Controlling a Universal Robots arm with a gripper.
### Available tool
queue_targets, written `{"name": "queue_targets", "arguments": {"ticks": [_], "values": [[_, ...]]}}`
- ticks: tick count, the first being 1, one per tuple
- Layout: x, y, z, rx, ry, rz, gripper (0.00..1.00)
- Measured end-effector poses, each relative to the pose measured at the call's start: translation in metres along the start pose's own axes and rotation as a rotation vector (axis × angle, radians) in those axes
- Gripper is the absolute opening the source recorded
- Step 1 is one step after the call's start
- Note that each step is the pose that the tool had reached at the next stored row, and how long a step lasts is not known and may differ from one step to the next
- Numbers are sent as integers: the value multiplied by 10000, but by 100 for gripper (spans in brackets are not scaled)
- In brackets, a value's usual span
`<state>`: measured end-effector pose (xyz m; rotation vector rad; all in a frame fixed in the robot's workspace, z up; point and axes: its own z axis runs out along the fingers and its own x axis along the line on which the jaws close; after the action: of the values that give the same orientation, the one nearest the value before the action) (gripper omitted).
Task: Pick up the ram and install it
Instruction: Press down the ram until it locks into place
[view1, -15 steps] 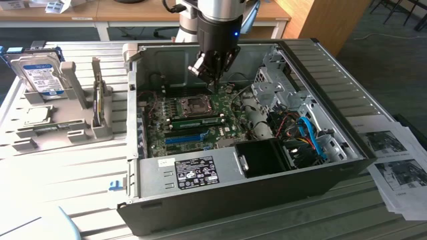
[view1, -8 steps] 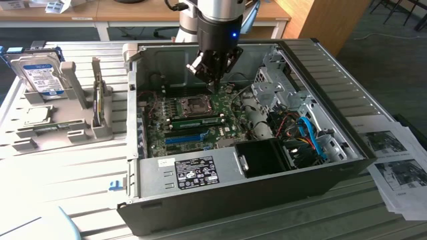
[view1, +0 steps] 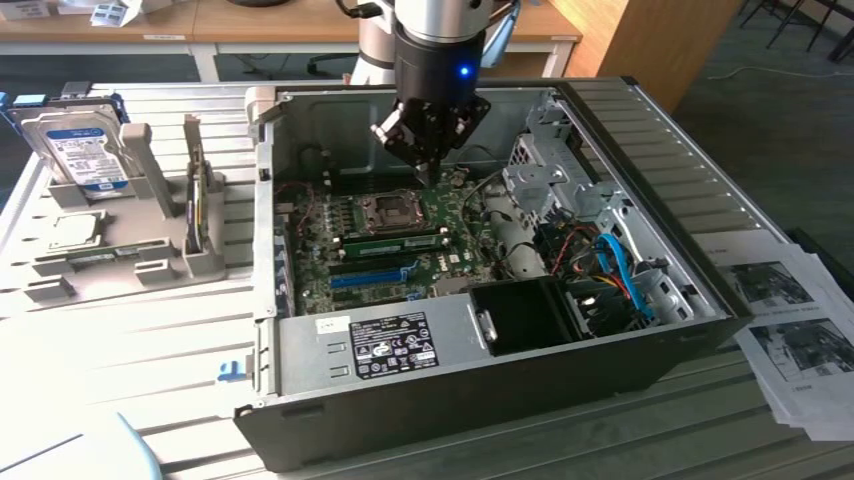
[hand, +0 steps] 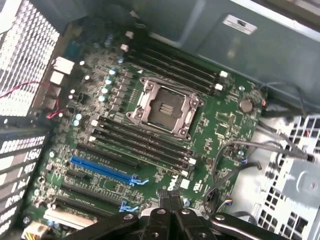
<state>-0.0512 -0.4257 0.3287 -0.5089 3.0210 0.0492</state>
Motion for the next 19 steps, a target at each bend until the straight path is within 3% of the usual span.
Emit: {"name": "queue_targets", "arguments": {"ticks": [11, 19], "values": [[1, 0, 3, 133, -30, 1614, 9], [0, 0, 3, 139, -32, 1681, 9]]}}
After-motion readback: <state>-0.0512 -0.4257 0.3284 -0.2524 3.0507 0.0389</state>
